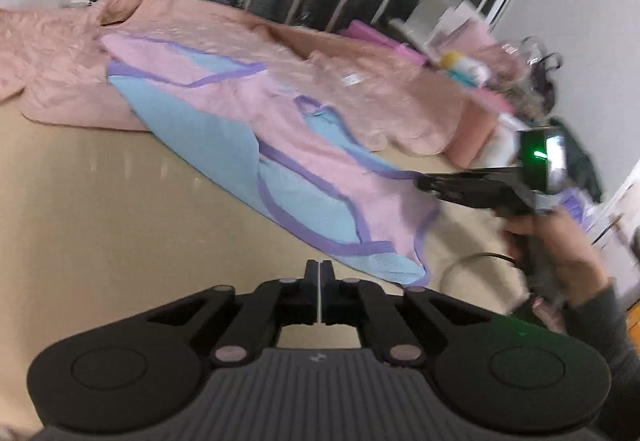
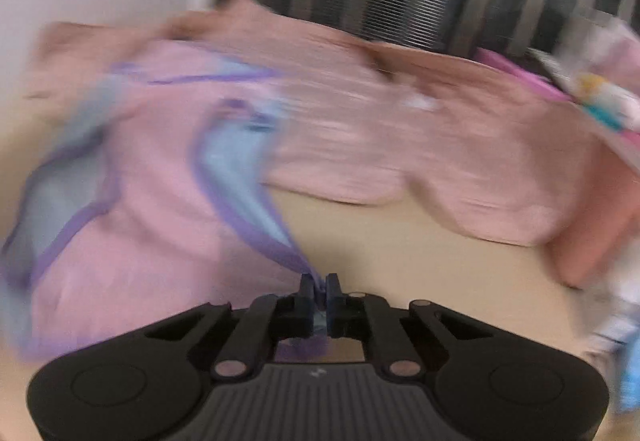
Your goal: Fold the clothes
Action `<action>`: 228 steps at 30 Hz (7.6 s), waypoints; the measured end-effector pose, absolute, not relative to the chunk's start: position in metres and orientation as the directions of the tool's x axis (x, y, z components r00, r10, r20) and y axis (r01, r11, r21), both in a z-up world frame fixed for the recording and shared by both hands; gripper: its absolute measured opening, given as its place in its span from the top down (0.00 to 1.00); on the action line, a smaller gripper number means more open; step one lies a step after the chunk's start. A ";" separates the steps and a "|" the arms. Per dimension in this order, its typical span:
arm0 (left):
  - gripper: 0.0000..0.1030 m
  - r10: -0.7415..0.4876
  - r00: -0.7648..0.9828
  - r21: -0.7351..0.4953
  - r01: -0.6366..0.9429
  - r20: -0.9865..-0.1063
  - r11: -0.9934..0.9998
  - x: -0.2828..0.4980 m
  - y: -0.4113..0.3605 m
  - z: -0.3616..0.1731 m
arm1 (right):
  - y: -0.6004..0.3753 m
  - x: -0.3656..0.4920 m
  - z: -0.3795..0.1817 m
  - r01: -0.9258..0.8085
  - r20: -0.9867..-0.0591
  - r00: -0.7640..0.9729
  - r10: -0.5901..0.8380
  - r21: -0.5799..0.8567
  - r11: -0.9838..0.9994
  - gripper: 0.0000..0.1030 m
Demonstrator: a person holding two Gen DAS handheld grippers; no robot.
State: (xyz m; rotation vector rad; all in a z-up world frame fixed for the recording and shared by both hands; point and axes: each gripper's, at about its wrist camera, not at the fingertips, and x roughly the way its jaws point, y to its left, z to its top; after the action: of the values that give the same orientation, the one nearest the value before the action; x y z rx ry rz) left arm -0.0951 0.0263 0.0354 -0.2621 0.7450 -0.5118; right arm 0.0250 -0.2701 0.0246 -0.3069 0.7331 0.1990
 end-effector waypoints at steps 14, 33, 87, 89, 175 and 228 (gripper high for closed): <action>0.51 -0.329 0.650 -0.076 0.386 -0.685 0.920 0.019 -0.016 0.035 | -0.228 -0.079 0.027 -0.566 -0.657 0.619 0.430 0.006 0.824 0.84; 0.45 -0.208 0.726 -0.028 0.252 -0.655 0.967 0.099 0.050 0.057 | -0.221 -0.112 0.021 -0.577 -0.648 0.629 0.430 -0.018 0.817 0.96; 0.47 -0.068 0.742 -0.068 0.031 -0.667 0.997 0.003 0.141 0.038 | -0.261 -0.071 0.018 -0.458 -0.670 0.632 0.389 0.083 0.885 0.97; 0.46 -0.073 0.734 -0.089 0.017 -0.675 0.996 0.017 0.149 0.035 | -0.272 -0.080 0.019 -0.414 -0.676 0.654 0.340 0.056 0.908 0.97; 0.85 -0.322 0.615 -0.004 0.460 -0.720 0.888 -0.113 0.041 0.027 | -0.236 -0.082 0.018 -0.321 -0.604 0.723 0.337 0.138 0.937 0.98; 0.70 -0.350 0.605 -0.017 0.485 -0.715 0.874 -0.080 0.026 0.031 | -0.250 0.030 0.025 -0.212 -0.650 0.729 0.213 0.082 0.974 0.98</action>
State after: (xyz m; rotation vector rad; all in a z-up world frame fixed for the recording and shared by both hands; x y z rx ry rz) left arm -0.0797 0.0257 0.0313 0.1866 0.7840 -0.4862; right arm 0.0299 -0.2502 0.0246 0.0018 0.7166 0.2344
